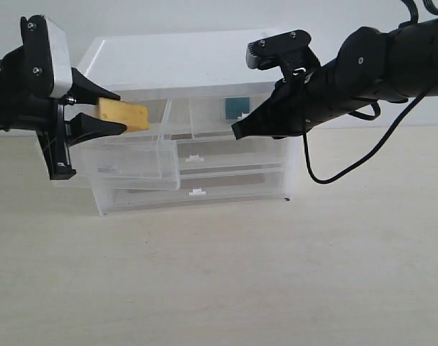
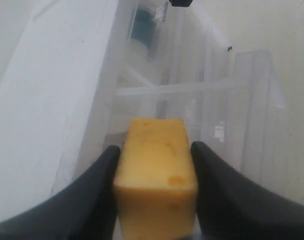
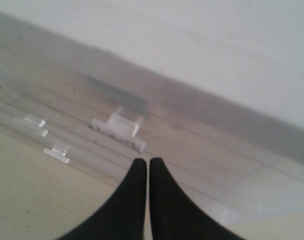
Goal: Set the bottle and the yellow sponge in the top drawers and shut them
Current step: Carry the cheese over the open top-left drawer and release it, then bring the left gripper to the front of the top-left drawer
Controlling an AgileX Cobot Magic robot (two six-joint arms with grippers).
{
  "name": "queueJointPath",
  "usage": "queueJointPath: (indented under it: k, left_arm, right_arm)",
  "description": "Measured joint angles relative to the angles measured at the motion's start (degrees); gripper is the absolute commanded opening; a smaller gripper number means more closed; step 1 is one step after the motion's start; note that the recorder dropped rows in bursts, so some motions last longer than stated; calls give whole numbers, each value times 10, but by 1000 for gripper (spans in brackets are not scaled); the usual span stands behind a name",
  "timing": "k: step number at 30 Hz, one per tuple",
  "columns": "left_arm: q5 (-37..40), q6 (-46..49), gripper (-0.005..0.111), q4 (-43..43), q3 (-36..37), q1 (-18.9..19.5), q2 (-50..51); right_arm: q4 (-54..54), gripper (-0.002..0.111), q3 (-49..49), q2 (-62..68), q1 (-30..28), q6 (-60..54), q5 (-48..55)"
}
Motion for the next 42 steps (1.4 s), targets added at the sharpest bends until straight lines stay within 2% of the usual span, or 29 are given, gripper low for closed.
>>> queueJointPath:
  k: [3, 4, 10, 13, 16, 19, 21, 22, 26, 29, 35, 40, 42]
  left_arm:
    - [0, 3, 57, 0, 0, 0, 0]
    - [2, 3, 61, 0, 0, 0, 0]
    - [23, 3, 62, -28, -1, 0, 0]
    - [23, 4, 57, -45, -1, 0, -8]
    - [34, -24, 40, -55, -1, 0, -28]
    - [88, -114, 20, -56, -1, 0, -65]
    - [152, -200, 7, -51, -1, 0, -98]
    - [194, -252, 4, -49, 0, 0, -114]
    - [343, -386, 4, -46, 31, 0, -159]
    - [390, -414, 4, -46, 75, 1, -163]
    - [388, -460, 4, -96, 154, 1, -143]
    - [399, -491, 4, -115, 189, 1, -139]
    - [380, -499, 4, -121, 193, 1, -135]
  right_arm:
    - [0, 0, 0, 0, 0, 0, -1]
    - [0, 0, 0, 0, 0, 0, -1]
    - [0, 0, 0, 0, 0, -1, -2]
    - [-2, 0, 0, 0, 0, -1, -2]
    - [-2, 0, 0, 0, 0, -1, -2]
    - [-2, 0, 0, 0, 0, -1, -2]
    - [-2, 0, 0, 0, 0, -3, -2]
    - [-2, 0, 0, 0, 0, -3, -2]
    - [-2, 0, 0, 0, 0, -4, -2]
    - [-2, 0, 0, 0, 0, -4, -2]
    - [-2, 0, 0, 0, 0, -6, -2]
    - [-2, 0, 0, 0, 0, -6, -2]
    - [-2, 0, 0, 0, 0, -6, -2]
